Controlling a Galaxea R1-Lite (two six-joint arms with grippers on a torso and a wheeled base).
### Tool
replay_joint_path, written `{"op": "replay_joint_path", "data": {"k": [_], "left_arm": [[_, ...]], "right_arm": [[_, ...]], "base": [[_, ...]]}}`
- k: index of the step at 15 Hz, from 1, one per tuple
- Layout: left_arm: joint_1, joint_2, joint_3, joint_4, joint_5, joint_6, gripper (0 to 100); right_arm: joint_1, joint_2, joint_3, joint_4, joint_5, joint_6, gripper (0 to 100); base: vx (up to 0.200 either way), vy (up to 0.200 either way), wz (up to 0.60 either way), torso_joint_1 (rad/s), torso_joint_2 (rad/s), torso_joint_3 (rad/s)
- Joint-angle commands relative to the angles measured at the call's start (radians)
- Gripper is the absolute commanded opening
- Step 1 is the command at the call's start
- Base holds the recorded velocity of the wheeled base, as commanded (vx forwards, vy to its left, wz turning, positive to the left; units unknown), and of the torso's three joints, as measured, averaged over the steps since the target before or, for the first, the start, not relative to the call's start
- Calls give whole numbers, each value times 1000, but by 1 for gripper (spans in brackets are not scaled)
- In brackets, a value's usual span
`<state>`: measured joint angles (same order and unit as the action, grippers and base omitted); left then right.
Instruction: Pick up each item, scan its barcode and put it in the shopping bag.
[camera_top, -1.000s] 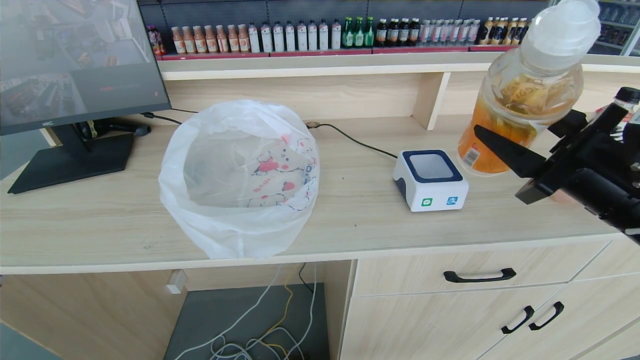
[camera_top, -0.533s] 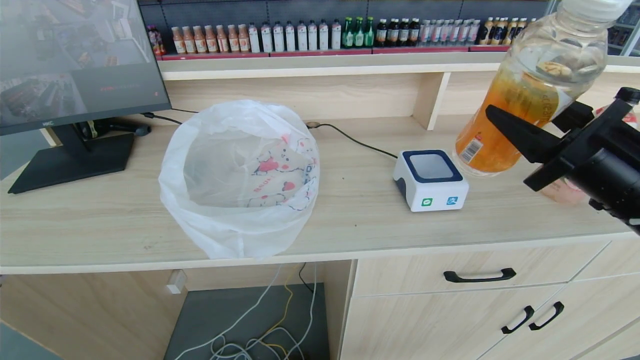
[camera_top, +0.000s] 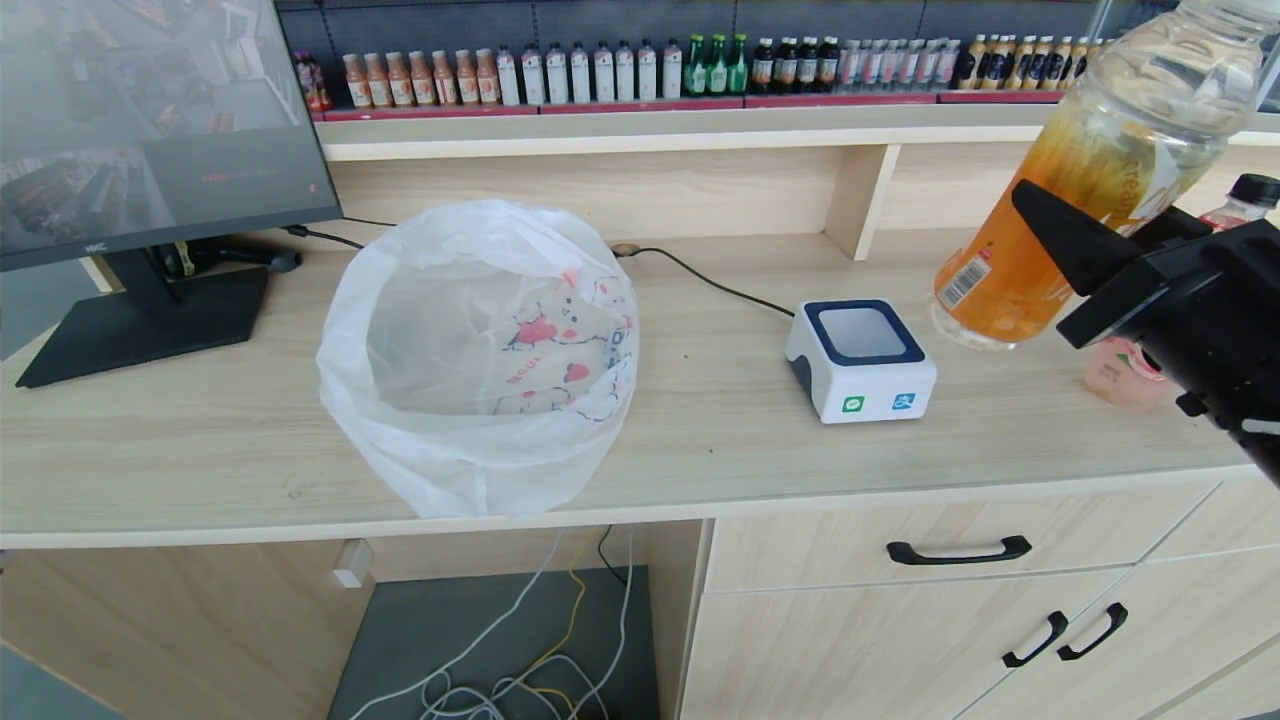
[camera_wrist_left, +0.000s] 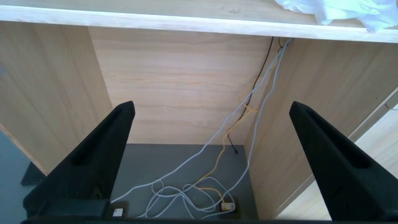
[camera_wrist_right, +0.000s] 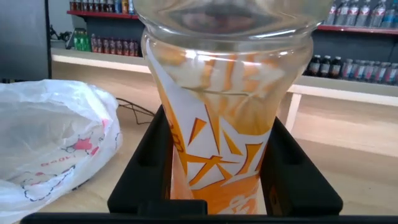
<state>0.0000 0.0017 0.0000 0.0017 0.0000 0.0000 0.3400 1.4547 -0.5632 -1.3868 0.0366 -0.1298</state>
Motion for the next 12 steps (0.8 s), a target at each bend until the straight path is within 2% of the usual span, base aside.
{"op": "replay_joint_path", "data": {"k": [1,3,12], "left_arm": [[0,0,0,0,0,-2,100],[0,0,0,0,0,-2,100],[0,0,0,0,0,0,100]], "right_arm": [[-6,10,11,-9,-6,16,0],[-16,10,22,-23,-4,19,0],[-29,1,80,-32,2,24,0]], "base": [[0,0,0,0,0,0],[0,0,0,0,0,0],[0,200,0,2,3,0]]}}
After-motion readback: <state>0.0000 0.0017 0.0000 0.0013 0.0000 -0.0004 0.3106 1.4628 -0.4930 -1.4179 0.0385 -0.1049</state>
